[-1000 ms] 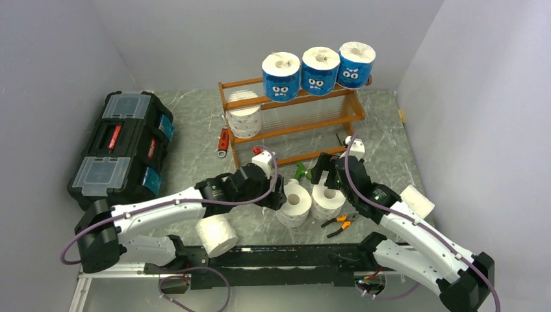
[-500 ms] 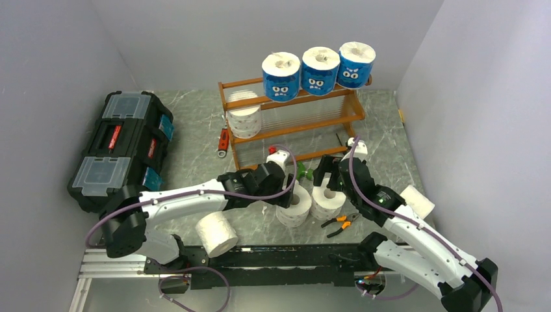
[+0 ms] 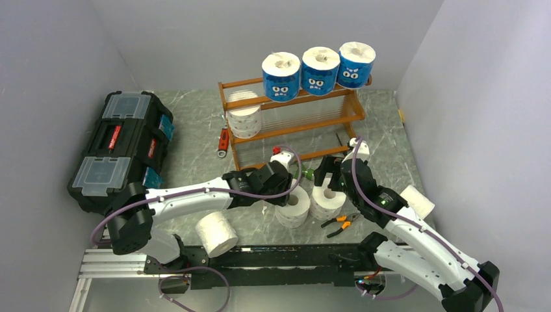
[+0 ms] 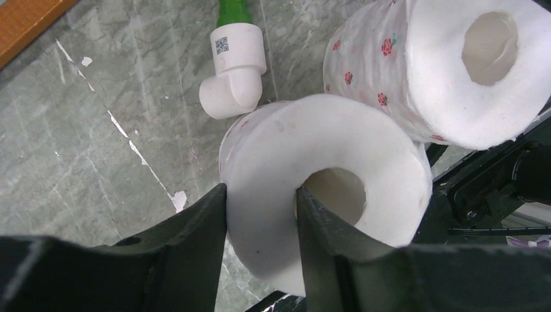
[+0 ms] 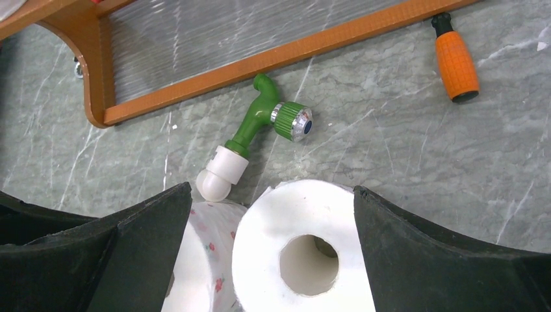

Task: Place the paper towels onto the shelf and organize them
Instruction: Adjust the paper towel at the center of the board.

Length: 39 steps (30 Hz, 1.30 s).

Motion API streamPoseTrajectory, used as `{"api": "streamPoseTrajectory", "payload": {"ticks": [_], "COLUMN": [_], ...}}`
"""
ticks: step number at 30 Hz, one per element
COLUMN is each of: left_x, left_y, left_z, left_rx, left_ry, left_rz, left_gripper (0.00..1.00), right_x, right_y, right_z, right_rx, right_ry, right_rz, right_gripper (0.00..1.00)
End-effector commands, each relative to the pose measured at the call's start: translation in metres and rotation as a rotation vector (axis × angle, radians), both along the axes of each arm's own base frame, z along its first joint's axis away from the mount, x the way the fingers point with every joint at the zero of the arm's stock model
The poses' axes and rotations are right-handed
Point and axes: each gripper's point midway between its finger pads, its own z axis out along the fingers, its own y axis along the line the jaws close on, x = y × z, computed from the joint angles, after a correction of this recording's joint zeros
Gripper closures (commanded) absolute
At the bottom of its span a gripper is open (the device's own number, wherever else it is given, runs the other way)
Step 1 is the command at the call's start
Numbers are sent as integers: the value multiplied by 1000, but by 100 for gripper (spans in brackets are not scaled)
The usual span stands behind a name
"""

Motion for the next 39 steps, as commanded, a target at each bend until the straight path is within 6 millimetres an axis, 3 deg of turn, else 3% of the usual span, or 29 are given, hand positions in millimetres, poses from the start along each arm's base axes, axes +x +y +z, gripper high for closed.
{"api": "streamPoseTrajectory", "payload": {"ticks": [1, 12, 16, 21, 25, 31, 36, 39], "left_x": [5, 23, 33, 43, 42, 41, 37, 33], "left_y": [-3, 22, 33, 43, 42, 41, 56, 77], "left_z": [19, 45, 52, 43, 38, 49, 67, 83], "left_rx": [-16, 30, 65, 46, 21, -9, -26, -51], "left_ry": [-48, -165, -199, -159, -128, -123, -147, -179], "left_rz": [1, 79, 118, 193, 233, 241, 268, 303], "left_gripper": [57, 71, 72, 69, 59, 28, 17, 12], "right_x": [1, 0, -1, -2, -3, -2, 0, 3], "right_y": [-3, -3, -3, -3, -2, 5, 17, 31], "right_z": [11, 10, 8, 6, 7, 12, 21, 29], "right_rx": [9, 12, 11, 17, 17, 20, 18, 27], "right_ry": [-31, -32, -27, -23, -17, -17, -28, -26], "right_rz": [-10, -10, -9, -6, -1, 33, 104, 166], "right_gripper": [4, 4, 4, 4, 4, 4, 4, 4]}}
